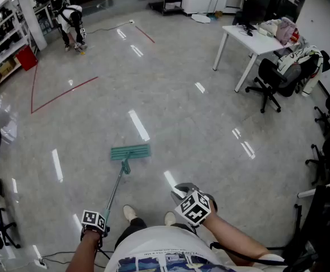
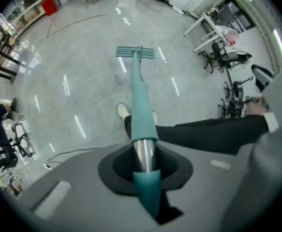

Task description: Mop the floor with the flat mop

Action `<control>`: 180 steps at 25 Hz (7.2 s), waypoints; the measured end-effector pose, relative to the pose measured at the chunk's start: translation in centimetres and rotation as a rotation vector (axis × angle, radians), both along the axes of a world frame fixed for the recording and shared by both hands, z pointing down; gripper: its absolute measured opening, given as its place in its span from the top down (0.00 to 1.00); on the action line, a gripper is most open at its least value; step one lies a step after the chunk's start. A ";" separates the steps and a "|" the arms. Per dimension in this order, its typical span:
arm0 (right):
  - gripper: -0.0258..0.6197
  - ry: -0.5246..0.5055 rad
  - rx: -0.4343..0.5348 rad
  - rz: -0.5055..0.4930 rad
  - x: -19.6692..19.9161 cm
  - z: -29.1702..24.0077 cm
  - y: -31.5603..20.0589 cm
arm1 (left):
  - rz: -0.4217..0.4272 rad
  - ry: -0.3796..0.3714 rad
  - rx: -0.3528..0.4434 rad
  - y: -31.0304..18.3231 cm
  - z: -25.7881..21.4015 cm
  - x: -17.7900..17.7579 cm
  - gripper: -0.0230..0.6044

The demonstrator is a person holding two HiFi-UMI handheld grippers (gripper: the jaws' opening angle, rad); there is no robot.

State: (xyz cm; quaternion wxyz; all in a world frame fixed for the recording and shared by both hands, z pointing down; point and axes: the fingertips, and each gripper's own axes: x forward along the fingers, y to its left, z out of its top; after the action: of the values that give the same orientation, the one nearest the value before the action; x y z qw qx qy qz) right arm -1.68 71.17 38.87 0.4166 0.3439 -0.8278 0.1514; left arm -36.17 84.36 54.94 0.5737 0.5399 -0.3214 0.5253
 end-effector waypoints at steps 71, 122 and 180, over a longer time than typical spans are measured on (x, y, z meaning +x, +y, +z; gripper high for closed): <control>0.77 -0.076 -0.184 -0.047 16.0 6.5 -59.1 | 0.089 -0.145 -0.178 -54.1 7.9 20.6 0.87; 0.77 -0.125 -0.419 0.099 19.9 11.9 -60.3 | -0.085 0.022 -0.170 -81.2 13.4 31.8 0.87; 0.77 -0.117 -0.390 -0.019 11.1 11.7 -53.5 | -0.152 -0.036 -0.217 -53.6 10.7 22.5 0.87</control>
State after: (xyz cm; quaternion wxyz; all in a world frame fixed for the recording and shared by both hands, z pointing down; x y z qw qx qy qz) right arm 9.37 17.68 50.58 0.4280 0.2397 -0.8087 0.3246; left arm -13.71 30.71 65.66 0.6611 0.4393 -0.3129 0.5216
